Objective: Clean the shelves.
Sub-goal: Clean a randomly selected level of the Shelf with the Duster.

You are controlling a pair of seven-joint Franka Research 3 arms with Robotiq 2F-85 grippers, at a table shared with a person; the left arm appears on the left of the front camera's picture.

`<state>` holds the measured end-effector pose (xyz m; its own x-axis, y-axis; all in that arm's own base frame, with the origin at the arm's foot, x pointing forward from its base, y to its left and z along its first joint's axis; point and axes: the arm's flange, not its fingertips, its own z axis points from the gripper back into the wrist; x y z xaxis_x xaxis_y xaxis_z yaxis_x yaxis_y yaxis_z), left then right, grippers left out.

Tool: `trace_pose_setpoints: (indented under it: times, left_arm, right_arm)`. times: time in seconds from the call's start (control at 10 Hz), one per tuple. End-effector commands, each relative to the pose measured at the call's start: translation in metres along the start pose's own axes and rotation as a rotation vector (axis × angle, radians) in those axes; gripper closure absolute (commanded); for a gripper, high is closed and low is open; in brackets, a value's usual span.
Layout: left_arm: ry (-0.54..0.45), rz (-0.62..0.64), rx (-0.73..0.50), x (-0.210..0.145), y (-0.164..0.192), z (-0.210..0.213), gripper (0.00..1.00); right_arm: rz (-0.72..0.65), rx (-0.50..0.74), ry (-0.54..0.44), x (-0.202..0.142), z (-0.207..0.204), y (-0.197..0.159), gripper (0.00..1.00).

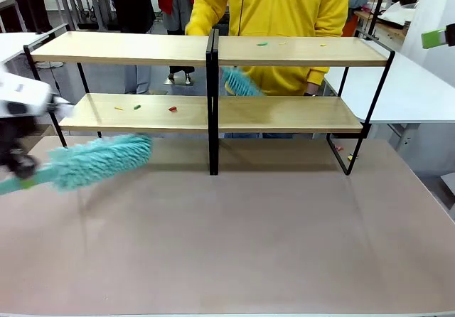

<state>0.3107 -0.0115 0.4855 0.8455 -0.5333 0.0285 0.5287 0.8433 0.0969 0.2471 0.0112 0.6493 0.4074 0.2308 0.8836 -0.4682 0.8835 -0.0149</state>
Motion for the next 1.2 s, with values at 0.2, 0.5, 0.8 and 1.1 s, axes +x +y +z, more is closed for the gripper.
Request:
trace_pose_setpoints:
  times: [0.2,0.5,0.8,1.1]
  left_arm:
    - [0.033,0.399,0.125,-0.269,0.021,-0.05,0.88]
    - [0.051,0.217,-0.037,-0.103,0.045,0.029,0.88]
    - [-0.008,0.083,-0.053,-0.125,0.035,0.054,0.88]
    - [-0.246,-0.149,-0.265,-0.217,0.078,0.11,0.88]
  right_arm:
    - [-0.002,0.003,-0.002,0.0,0.0,-0.001,0.0]
    - [-0.002,0.003,-0.002,0.0,0.0,-0.001,0.0]
    - [-0.002,0.003,-0.002,0.0,0.0,-0.001,0.0]
    - [-0.002,0.003,-0.002,0.0,0.0,-0.001,0.0]
